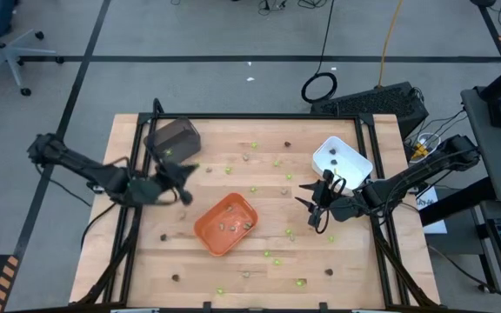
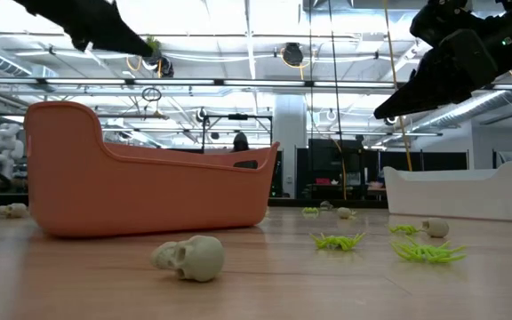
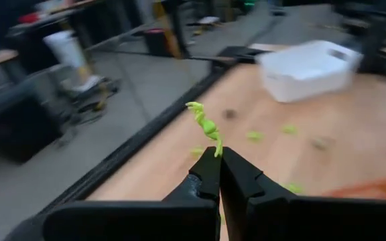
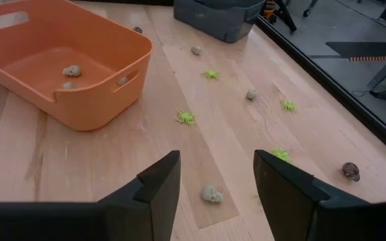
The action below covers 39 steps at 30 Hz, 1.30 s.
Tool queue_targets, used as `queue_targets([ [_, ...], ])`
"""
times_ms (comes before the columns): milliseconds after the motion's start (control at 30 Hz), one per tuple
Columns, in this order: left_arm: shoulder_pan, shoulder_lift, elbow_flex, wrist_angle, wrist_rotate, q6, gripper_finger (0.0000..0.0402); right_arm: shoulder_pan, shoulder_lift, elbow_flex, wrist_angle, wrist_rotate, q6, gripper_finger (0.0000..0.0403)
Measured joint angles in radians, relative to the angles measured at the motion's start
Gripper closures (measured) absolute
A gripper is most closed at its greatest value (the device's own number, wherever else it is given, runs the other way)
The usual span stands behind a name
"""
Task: Sort Halloween decoration
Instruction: Put the green spider toy into the black bin
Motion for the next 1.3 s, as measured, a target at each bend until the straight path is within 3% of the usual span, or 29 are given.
queue_targets([
  [167, 0.176, -0.090, -0.042, -0.020, 0.008, -0.016, 0.0401, 0.000, 0.000, 0.000, 0.000, 0.001, -0.003, 0.0229],
  [300, 0.319, -0.104, -0.047, -0.154, 0.013, -0.118, 0.0401, 0.000, 0.000, 0.000, 0.000, 0.002, 0.000, 0.0229],
  [467, 0.476, -0.078, -0.048, -0.332, 0.052, -0.248, 0.0401, 0.000, 0.000, 0.000, 0.001, 0.002, 0.011, 0.0229],
  [767, 0.695, 0.015, -0.049, -0.337, 0.152, -0.241, 0.0402, 0.000, 0.000, 0.000, 0.004, 0.002, 0.021, 0.0229],
  [900, 0.760, 0.068, -0.049, -0.337, 0.215, -0.245, 0.0402, 0.000, 0.000, 0.000, 0.004, 0.002, 0.027, 0.0229],
  [1133, 0.809, 0.131, -0.049, -0.332, 0.222, -0.278, 0.0400, 0.000, 0.000, 0.000, 0.004, 0.002, 0.022, 0.0229],
  [1300, 0.809, 0.140, -0.048, -0.293, 0.238, -0.278, 0.0361, 0.000, 0.000, 0.000, 0.003, 0.002, 0.019, 0.0229],
])
